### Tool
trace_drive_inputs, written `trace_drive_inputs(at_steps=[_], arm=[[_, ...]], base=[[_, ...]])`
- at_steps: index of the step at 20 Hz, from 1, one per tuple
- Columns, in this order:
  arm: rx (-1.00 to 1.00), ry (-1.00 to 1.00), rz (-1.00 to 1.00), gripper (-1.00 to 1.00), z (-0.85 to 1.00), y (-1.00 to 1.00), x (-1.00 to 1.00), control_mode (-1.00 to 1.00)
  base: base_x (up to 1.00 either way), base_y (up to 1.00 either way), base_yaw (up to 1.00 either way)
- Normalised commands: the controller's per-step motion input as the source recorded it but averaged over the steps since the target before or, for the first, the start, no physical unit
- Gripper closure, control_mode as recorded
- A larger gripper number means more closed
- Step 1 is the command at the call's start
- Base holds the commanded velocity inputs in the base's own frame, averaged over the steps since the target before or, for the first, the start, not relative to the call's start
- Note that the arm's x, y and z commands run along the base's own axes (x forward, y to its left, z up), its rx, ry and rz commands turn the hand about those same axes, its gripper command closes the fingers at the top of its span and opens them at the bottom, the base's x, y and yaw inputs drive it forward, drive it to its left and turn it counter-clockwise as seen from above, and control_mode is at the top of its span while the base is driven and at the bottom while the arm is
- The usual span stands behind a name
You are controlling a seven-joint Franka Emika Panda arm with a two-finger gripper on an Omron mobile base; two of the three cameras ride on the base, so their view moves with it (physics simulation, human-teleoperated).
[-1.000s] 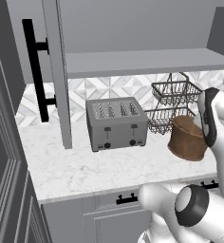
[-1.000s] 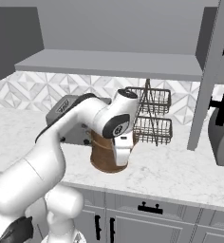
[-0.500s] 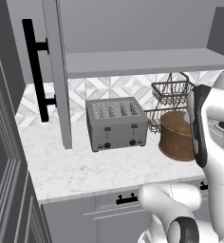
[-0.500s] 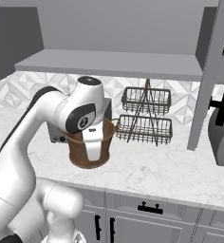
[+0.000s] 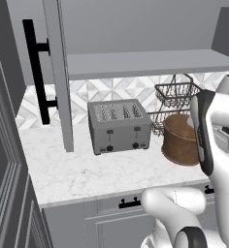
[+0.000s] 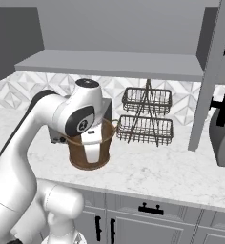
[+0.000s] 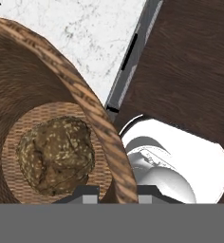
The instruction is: Open the cabinet, pick up the bread from the cabinet and place it in the basket. Then move the basket to the dining counter.
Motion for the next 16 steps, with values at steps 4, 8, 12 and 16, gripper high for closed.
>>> trace_drive_inputs(at_steps=[4, 8, 12, 16], arm=[[0.00, 0.00, 0.00, 1.00, 0.00, 0.00, -0.02, 1.00], [0.00, 0.00, 0.00, 1.00, 0.00, 0.00, 0.00, 1.00], [0.00, 0.00, 0.00, 1.00, 0.00, 0.00, 0.00, 1.00], [0.00, 0.00, 0.00, 1.00, 0.00, 0.00, 0.00, 1.00]], base=[[0.02, -0.47, -0.06], [-0.11, -0.66, -0.01], [-0.81, -0.06, 0.22], [-1.00, 0.12, 0.24]])
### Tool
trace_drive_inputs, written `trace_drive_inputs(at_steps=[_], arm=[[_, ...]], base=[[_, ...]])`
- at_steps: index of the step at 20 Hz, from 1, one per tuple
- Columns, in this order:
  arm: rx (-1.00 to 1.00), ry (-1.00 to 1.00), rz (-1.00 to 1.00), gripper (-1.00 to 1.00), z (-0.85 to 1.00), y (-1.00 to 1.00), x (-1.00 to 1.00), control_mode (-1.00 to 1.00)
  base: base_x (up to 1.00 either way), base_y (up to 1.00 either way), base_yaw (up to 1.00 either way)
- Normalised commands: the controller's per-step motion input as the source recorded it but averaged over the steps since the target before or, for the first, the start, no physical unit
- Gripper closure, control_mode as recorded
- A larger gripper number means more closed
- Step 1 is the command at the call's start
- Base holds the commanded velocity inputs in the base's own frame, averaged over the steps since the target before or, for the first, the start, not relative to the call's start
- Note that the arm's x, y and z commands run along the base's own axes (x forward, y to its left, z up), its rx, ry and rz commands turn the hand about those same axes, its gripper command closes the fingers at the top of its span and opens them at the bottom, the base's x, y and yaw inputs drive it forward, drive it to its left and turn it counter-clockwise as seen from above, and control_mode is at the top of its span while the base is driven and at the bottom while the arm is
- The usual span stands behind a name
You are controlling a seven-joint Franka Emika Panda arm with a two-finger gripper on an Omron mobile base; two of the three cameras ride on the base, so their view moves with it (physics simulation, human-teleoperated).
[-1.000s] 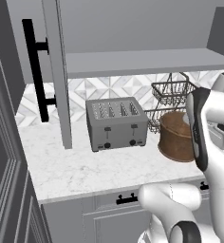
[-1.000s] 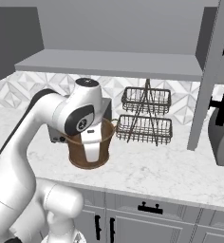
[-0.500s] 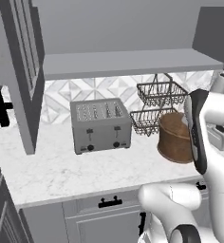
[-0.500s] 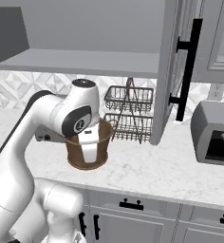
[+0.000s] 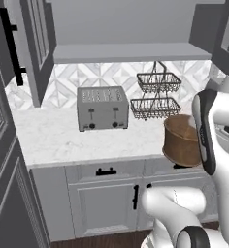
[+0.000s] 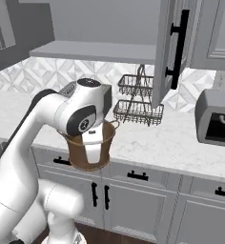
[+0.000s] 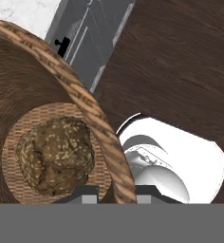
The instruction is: Open the cabinet, pick up the bread from the cabinet and place it in the basket. Then move the basket to the dining counter.
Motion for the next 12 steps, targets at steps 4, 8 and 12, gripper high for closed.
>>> trace_drive_inputs(at_steps=[4, 8, 12], arm=[[0.00, 0.00, 0.00, 1.00, 0.00, 0.00, 0.00, 1.00], [0.00, 0.00, 0.00, 1.00, 0.00, 0.00, 0.00, 1.00], [0.00, 0.00, 0.00, 1.00, 0.00, 0.00, 0.00, 1.00]], base=[[-1.00, -0.15, 0.18], [-0.98, -0.22, -0.03], [-0.05, 0.00, -0.89]])
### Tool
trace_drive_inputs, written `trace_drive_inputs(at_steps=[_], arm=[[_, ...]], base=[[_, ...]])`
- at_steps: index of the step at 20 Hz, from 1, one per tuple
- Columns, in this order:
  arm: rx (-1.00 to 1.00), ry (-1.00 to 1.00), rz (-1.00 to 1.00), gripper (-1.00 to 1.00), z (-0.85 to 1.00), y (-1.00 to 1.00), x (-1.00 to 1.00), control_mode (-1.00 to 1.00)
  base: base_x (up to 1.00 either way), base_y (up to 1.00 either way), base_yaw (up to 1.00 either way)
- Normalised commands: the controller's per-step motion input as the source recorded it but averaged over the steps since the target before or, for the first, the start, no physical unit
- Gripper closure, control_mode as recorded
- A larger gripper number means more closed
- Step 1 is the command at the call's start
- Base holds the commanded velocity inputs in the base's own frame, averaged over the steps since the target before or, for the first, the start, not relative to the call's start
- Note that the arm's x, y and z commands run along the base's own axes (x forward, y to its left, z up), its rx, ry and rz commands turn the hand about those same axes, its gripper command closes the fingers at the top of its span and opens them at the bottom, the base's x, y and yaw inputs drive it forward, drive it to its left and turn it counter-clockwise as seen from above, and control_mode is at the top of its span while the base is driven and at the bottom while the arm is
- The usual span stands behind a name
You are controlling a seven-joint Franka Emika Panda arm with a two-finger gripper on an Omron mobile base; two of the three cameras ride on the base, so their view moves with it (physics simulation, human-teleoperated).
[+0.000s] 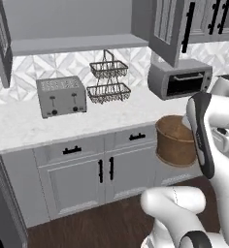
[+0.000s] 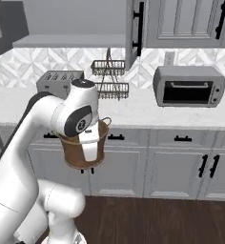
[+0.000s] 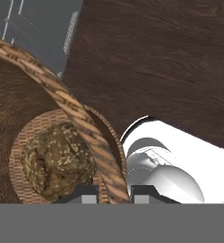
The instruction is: Open the cabinet, pick up the bread from the cabinet and place it in the basket. Then move the basket to the dining counter.
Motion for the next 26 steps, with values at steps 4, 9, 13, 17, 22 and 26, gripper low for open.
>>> trace_drive_inputs(at_steps=[4, 9, 13, 17, 22, 26], arm=[[0.00, 0.00, 0.00, 1.00, 0.00, 0.00, 0.00, 1.00], [0.00, 0.00, 0.00, 1.00, 0.00, 0.00, 0.00, 1.00], [0.00, 0.00, 0.00, 1.00, 0.00, 0.00, 0.00, 1.00], [0.00, 0.00, 0.00, 1.00, 0.00, 0.00, 0.00, 1.00], [0.00, 0.00, 0.00, 1.00, 0.00, 0.00, 0.00, 1.00], [0.00, 0.00, 0.00, 1.00, 0.00, 0.00, 0.00, 1.00]], base=[[0.00, 0.03, -0.99], [0.00, 0.01, -0.98], [0.00, 0.00, -0.95], [0.00, 0.00, -0.95], [0.00, 0.00, -0.95], [0.00, 0.00, -0.96]])
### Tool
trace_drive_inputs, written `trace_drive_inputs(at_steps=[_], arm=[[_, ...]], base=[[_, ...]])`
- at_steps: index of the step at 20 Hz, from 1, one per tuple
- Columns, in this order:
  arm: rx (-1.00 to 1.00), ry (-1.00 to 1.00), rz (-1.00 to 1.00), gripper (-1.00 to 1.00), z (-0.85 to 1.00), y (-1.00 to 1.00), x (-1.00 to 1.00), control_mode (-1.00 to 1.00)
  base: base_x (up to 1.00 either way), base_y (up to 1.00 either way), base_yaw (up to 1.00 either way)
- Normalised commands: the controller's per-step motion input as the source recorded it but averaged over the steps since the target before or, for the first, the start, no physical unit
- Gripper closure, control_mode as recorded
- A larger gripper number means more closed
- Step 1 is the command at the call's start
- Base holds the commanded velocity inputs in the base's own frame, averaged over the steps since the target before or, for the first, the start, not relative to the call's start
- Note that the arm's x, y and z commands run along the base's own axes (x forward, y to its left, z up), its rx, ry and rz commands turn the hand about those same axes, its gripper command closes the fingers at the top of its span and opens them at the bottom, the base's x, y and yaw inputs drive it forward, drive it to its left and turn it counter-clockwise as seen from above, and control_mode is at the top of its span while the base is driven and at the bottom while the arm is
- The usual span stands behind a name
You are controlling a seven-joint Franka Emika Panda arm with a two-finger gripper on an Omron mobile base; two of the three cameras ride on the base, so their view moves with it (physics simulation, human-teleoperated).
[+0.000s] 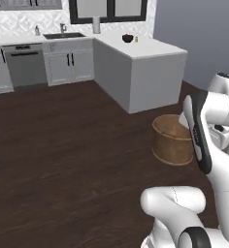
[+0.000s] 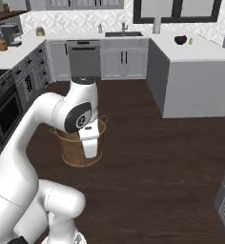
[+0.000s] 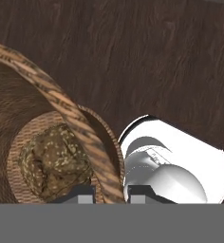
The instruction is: Open the cabinet, pick up the bread from the cabinet and place it in the basket. Then move the basket to the dining counter.
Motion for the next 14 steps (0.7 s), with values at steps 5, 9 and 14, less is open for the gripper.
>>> trace_drive_inputs(at_steps=[5, 9, 14], arm=[[0.00, 0.00, 0.00, 1.00, 0.00, 0.00, 0.00, 1.00], [0.00, 0.00, 0.00, 1.00, 0.00, 0.00, 0.00, 1.00], [0.00, 0.00, 0.00, 1.00, 0.00, 0.00, 0.00, 1.00]], base=[[0.76, 0.00, -0.56], [1.00, -0.01, -0.03], [1.00, -0.12, 0.01]])
